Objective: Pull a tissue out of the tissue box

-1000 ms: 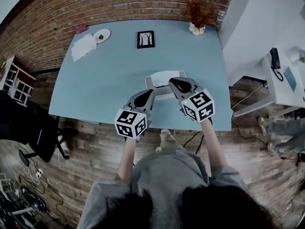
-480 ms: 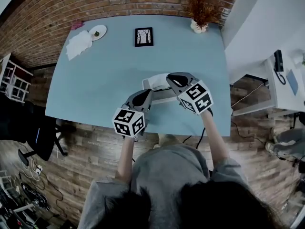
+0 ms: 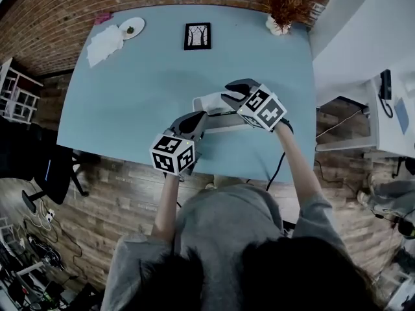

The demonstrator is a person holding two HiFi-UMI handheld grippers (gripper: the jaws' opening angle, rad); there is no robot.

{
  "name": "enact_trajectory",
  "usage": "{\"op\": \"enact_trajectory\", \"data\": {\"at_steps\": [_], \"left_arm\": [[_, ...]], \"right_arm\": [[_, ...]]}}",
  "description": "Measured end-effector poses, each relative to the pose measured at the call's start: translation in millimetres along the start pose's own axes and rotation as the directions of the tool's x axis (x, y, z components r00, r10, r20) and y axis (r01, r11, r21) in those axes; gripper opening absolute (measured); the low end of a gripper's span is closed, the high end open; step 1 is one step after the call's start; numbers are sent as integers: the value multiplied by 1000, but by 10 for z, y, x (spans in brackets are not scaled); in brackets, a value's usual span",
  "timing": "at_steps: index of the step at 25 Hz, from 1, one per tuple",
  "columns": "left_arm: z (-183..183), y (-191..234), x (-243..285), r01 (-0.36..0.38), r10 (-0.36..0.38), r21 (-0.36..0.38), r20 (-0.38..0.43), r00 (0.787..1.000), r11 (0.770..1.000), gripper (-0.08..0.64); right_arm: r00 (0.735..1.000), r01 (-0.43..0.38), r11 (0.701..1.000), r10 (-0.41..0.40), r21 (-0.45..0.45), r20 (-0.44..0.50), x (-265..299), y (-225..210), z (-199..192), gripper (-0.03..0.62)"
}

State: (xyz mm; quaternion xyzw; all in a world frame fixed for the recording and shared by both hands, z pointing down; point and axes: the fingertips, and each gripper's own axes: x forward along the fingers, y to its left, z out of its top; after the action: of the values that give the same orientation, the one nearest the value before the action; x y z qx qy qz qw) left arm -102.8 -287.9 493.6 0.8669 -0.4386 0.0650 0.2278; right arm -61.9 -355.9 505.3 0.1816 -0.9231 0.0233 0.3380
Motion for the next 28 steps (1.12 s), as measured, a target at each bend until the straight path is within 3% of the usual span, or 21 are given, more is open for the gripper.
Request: {"op": "enact_trajectory", "data": {"at_steps": [8,18,24,28], "left_arm": [[-51,129,55,-17,17,-19,-23,1000,1000,3],[-93,242,53,-52,51,-38,-39,998,998,3],[-111,287,57,-70,68,-47,-47,997,996,3],[-125,301,63,-75,72,-52,-48,996,996,3]], "right_arm": [[987,-147,987,142,-67,-81,204,-50,-57,138],[904,-388,918,362,-79,-228,408,39,-206,190],[859,-456,888,422,-59,-288,480,112,-304,206],[852,-471,880,438,-56,-288,494,147,-303,200]]}}
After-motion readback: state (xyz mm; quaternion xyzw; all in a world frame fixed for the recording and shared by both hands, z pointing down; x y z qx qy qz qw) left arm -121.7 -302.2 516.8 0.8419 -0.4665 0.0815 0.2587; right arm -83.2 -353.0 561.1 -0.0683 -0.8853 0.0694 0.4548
